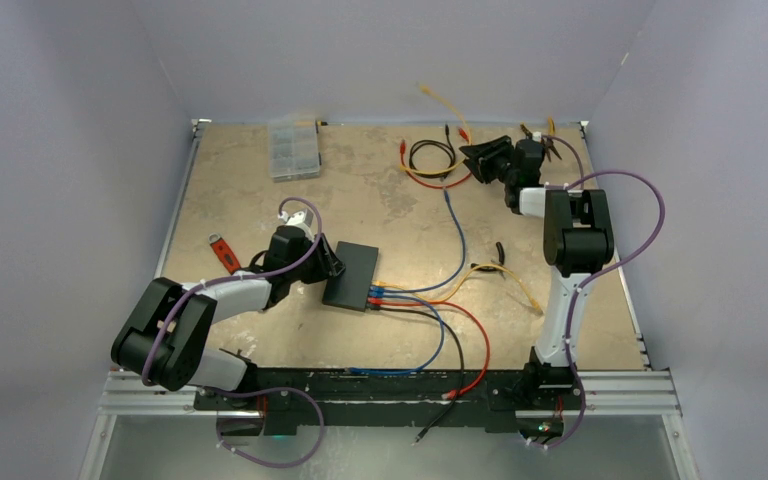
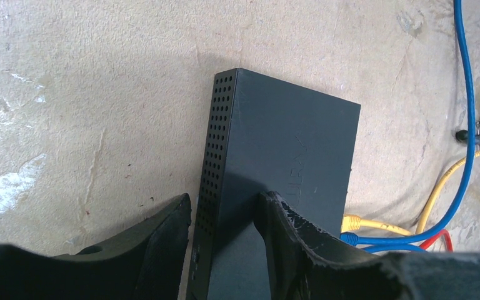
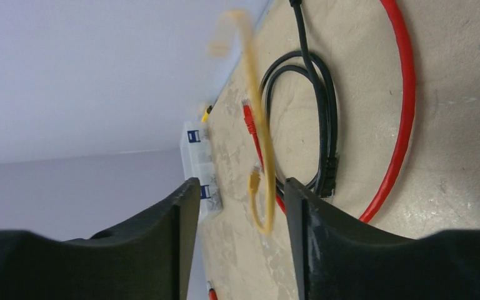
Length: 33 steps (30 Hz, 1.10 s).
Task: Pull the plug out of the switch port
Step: Place the connector at the corner of the board, then pull the connector from the switch port.
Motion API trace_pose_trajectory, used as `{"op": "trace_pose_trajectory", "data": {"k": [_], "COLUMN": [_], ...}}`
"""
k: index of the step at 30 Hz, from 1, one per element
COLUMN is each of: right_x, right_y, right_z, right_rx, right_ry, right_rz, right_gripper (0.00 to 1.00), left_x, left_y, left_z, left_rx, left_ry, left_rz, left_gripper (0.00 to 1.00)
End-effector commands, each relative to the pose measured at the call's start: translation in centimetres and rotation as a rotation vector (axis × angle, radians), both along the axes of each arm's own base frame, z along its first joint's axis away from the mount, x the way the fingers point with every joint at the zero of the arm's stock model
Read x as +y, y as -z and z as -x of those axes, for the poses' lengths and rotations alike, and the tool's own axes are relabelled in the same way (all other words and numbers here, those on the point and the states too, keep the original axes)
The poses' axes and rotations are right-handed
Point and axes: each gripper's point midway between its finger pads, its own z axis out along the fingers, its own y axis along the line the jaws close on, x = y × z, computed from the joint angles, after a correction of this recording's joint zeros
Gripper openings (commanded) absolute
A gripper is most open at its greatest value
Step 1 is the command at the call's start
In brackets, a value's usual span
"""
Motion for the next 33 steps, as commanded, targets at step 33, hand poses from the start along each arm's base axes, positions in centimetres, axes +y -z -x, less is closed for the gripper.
{"op": "trace_pose_trajectory", "data": {"k": [33], "right_x": [12.3], "right_y": [-1.4], "right_z": [18.2], "right_rx": [-0.292], "right_ry": [-0.698], "right_rz": [0.449], "right_gripper": [0.88], "left_x": [0.4], "left_y": [-0.3], "left_z": [4.2], "left_rx": [0.036], "left_ry": [0.115], "left_rz": [-0.019], "left_gripper": [0.71]}}
